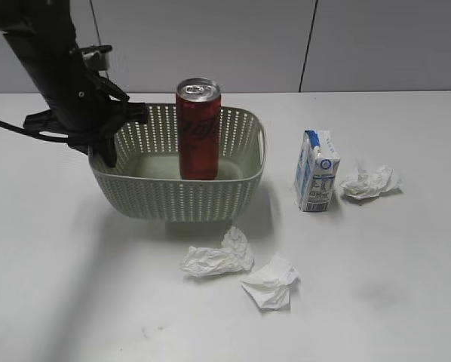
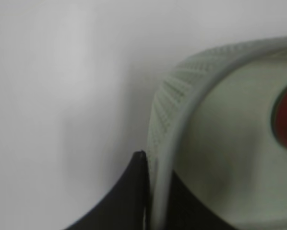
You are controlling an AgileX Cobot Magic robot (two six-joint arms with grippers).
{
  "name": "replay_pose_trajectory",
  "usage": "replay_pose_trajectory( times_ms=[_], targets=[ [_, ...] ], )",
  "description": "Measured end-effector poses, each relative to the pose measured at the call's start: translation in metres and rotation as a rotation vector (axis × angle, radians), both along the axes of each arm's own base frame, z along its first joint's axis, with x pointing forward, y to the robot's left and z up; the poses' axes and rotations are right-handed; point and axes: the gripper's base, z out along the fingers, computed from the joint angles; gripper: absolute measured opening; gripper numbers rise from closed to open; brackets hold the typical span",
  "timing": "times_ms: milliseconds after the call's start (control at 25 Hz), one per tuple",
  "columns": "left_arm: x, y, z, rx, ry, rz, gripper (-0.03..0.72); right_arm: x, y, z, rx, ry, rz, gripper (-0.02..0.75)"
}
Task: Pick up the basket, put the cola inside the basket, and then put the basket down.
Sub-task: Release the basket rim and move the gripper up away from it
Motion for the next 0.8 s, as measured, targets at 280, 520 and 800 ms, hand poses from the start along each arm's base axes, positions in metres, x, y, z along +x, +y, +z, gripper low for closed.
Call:
replay_pose_trajectory(
  times_ms=[280,520,800],
  targets=[
    [0.027,-0.010,-0.019,0.002,-0.005,-0.014,0.000,-0.034,-0.002,-0.004,0.000,-0.133,0.009,0.533],
    [0.035,-0.015,-0.037,-0.001,0.013,-0.007,0.000,-0.048,-0.002,-0.002,0.003,-0.232,0.010,0.533],
    [0.041,-0.017,-0.040,-0.022,-0.038,0.005,0.000,-0.049,-0.002,-0.002,0.003,-0.233,0.010,0.533]
  ],
)
